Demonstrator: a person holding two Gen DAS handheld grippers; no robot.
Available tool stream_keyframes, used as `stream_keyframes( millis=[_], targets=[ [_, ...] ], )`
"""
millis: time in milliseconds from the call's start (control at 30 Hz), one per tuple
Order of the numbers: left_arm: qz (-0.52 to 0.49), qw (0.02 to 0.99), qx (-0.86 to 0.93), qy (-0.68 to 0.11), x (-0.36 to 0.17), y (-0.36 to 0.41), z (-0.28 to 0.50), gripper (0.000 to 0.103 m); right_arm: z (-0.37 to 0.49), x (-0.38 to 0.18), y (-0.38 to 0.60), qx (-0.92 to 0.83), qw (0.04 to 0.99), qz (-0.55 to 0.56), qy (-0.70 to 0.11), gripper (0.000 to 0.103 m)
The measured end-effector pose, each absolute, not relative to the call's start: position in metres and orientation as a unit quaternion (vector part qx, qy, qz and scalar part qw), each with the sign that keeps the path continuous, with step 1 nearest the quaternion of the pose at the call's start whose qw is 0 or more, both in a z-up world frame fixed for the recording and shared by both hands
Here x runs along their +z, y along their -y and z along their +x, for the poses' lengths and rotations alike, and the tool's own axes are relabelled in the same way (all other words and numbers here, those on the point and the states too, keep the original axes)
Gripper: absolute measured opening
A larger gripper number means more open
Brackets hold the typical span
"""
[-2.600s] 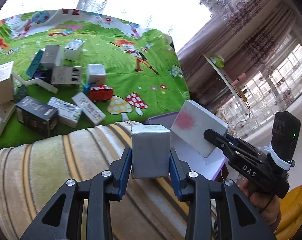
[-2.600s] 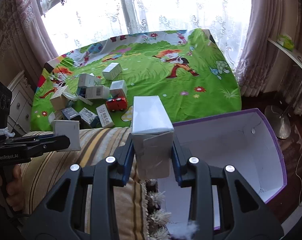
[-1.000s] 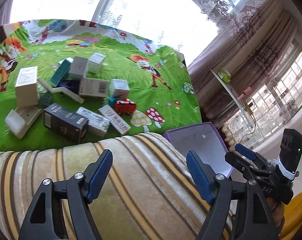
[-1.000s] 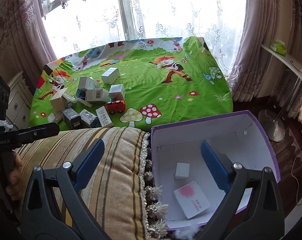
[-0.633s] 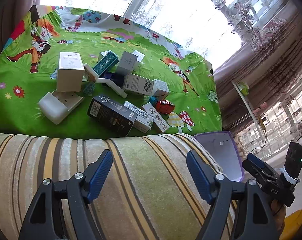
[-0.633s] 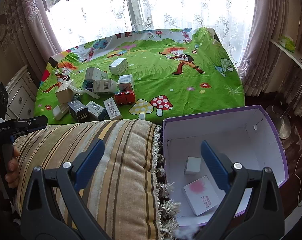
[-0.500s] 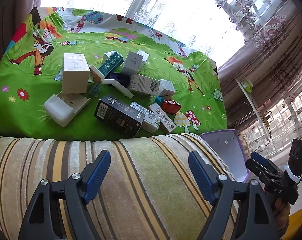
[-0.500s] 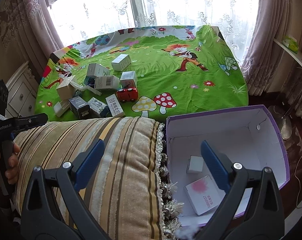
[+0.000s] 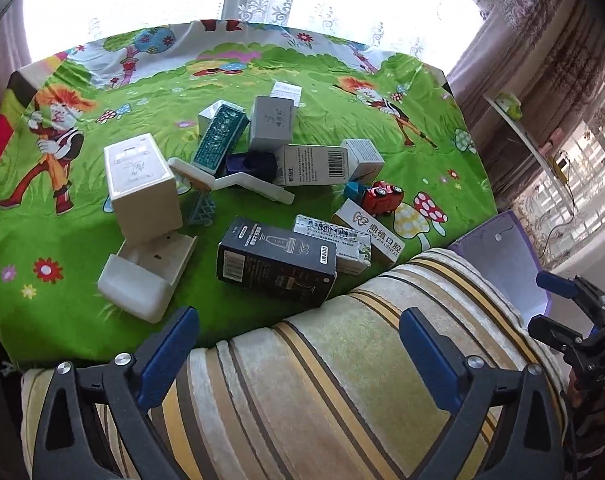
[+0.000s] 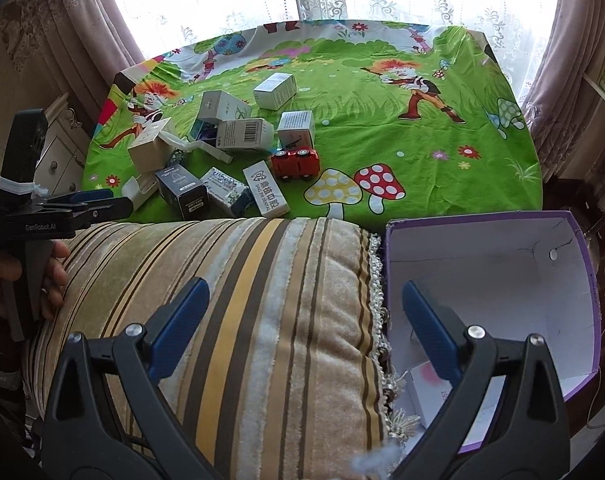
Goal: Organize rigid objects
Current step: 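Move both open tools back over the boxes on the bed, then grasp the black DORMI box with the left tool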
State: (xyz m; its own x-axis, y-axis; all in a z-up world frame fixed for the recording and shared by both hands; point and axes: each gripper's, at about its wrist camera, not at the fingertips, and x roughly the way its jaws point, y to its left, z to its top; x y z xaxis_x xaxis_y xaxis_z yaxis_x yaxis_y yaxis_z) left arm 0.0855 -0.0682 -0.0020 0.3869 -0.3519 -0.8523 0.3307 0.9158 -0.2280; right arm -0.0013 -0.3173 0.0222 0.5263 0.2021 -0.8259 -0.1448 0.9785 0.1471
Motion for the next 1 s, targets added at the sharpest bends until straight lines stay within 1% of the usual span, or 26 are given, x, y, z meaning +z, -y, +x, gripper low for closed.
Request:
stream_keyframes(
  millis=[100, 300, 700, 767, 800, 833, 1000],
  targets=[
    [0.023, 0.827, -0.214, -0.520, -0.007, 0.078, 0.098, 0.102, 0.003, 0.022, 0.312, 0.099, 0.871, 0.022, -0.480, 0.098],
    [0.058, 0.811, -0.217, -0.540, -0.021, 0.090, 0.118, 0.102, 0.020, 0.021, 0.311, 0.090, 0.866, 0.047, -0.489, 0.098],
    [0.075, 0.798, -0.225, -0.555, -0.041, 0.093, 0.138, 0.102, 0.056, 0.008, 0.273, 0.135, 0.845, -0.004, -0.518, 0.098],
    [0.073, 0.794, -0.231, -0.557, -0.044, 0.092, 0.140, 0.099, 0.061, 0.006, 0.269, 0.136, 0.842, -0.003, -0.521, 0.098],
    [0.069, 0.791, -0.238, -0.559, -0.046, 0.091, 0.140, 0.090, 0.063, 0.005, 0.267, 0.137, 0.841, -0.001, -0.523, 0.098],
    [0.065, 0.789, -0.240, -0.562, -0.047, 0.090, 0.141, 0.086, 0.066, 0.004, 0.267, 0.137, 0.840, 0.004, -0.525, 0.098],
    [0.039, 0.794, -0.242, -0.556, -0.044, 0.080, 0.137, 0.086, 0.080, -0.001, 0.266, 0.122, 0.827, 0.060, -0.545, 0.098]
  ],
)
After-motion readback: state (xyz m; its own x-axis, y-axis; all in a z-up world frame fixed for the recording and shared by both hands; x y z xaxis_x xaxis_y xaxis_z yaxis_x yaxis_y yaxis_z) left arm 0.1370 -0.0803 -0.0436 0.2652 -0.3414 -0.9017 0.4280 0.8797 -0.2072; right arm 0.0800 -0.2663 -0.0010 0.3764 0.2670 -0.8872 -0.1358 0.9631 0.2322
